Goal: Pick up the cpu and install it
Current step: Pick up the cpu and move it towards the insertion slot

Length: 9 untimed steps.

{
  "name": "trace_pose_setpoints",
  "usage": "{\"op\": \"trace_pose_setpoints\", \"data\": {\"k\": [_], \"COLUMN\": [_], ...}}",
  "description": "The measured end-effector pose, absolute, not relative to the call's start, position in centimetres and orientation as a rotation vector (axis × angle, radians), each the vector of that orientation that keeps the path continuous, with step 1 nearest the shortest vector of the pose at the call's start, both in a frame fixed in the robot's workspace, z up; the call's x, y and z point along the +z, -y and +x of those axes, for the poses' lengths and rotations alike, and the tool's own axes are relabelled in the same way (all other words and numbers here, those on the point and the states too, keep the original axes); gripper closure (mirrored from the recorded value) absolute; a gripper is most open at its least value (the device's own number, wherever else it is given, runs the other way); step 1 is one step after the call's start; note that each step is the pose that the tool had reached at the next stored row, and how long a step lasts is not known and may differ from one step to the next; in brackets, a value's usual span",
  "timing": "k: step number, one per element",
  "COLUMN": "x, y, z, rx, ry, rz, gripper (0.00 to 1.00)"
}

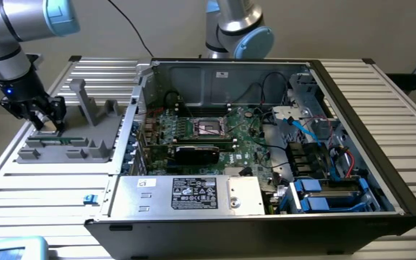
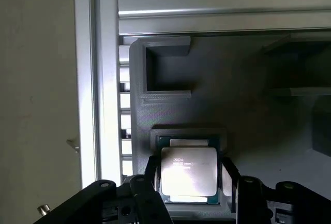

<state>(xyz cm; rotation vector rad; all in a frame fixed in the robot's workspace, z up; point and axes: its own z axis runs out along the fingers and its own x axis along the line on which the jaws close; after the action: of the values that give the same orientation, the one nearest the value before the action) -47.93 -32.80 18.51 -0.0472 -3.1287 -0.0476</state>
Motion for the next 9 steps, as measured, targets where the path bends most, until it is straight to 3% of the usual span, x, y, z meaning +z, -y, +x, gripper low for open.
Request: {"op": "trace_pose_setpoints", "data": {"k": [9], "x": [20.7], "y": [32.8], "z": [-47.9], "rx": [-0.048], "ry": [3.129], "rz": [-0.047], "gripper": [0.44]}}
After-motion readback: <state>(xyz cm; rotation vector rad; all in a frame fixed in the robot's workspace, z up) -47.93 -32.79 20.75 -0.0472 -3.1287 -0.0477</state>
